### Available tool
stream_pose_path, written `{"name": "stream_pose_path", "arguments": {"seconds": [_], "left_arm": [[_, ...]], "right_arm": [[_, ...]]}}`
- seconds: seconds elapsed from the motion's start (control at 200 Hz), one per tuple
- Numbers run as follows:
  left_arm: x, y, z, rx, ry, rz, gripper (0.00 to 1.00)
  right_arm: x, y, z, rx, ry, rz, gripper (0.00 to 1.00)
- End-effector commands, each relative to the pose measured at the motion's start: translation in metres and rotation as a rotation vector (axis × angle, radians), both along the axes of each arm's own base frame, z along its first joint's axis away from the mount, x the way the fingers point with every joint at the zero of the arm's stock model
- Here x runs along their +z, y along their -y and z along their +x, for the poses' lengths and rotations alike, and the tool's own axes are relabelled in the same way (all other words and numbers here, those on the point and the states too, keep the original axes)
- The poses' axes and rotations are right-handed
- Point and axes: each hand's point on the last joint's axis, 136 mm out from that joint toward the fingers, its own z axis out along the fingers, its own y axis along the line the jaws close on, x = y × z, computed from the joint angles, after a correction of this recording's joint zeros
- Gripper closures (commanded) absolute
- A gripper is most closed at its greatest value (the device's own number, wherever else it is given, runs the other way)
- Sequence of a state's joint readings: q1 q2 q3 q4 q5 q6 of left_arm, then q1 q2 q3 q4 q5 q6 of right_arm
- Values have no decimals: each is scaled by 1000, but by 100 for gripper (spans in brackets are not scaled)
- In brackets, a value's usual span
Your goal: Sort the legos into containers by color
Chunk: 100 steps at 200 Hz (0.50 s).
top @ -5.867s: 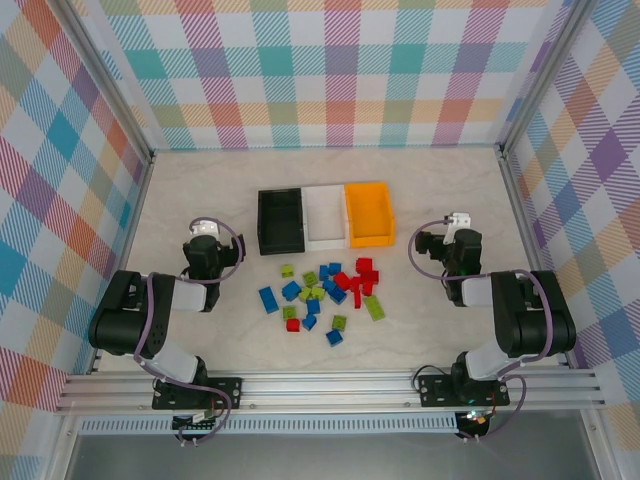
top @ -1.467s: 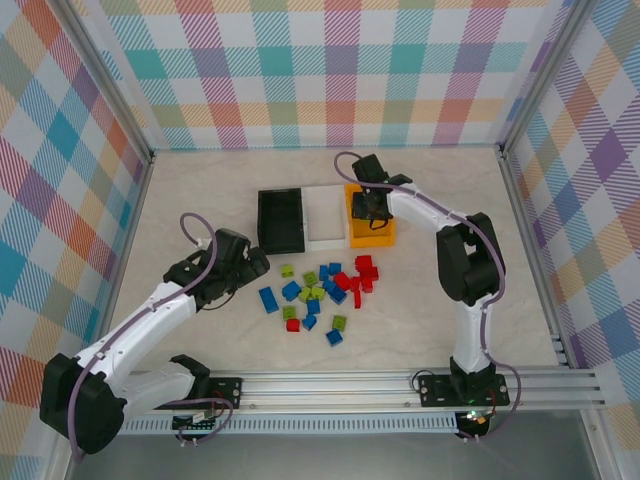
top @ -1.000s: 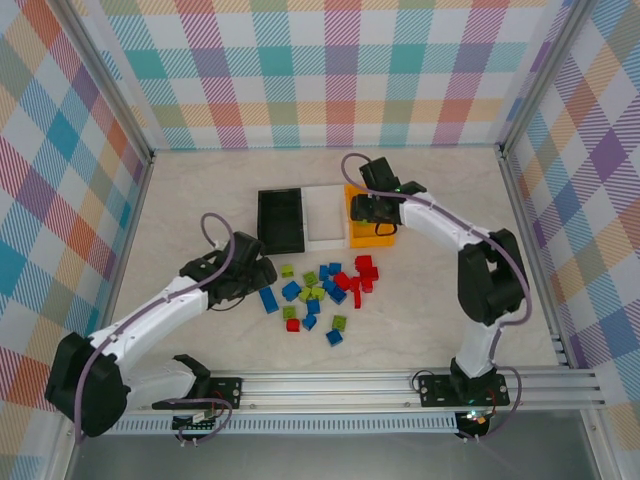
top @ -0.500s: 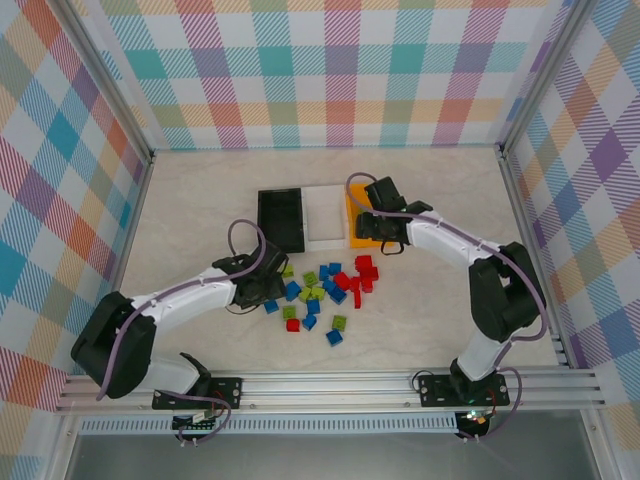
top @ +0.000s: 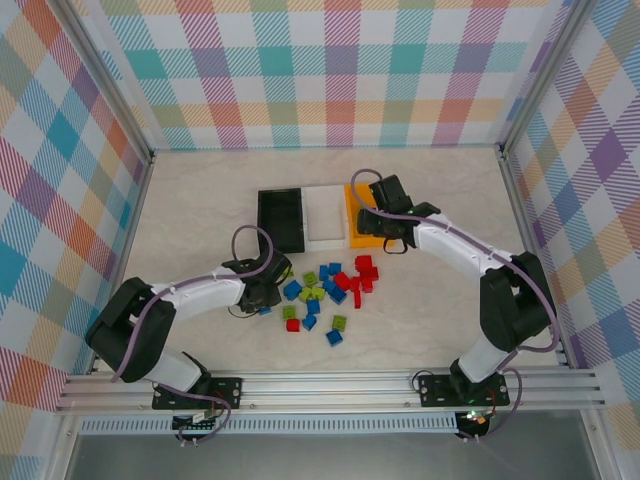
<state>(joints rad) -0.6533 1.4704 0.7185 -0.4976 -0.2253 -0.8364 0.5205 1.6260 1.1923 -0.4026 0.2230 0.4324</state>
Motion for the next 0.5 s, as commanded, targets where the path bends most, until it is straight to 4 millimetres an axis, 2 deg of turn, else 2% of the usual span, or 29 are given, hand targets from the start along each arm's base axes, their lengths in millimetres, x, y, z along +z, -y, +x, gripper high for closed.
{"name": "stream_pose_path", "arguments": {"seconds": [0.0, 0.08, 0.185, 0.345, 0.43, 0.495], "left_arm": [[4, 6, 0, -5, 16, -33, 69], [22, 6, 7, -5, 57, -34, 72], [62, 5, 29, 18, 156, -63, 73], [128, -4, 82, 73, 323, -55, 74], [149, -8, 113, 88, 384, 0, 74], [151, -9, 136, 91, 393, 46, 74]], "right_arm": [[9, 3, -2, -8, 27, 15, 43], [9, 4, -4, -11, 28, 20, 42], [8, 5, -9, -12, 23, 31, 42], [-1, 8, -17, -18, 8, 37, 42], [-5, 12, -21, -26, 1, 27, 41], [-7, 13, -22, -26, -3, 23, 41]]}}
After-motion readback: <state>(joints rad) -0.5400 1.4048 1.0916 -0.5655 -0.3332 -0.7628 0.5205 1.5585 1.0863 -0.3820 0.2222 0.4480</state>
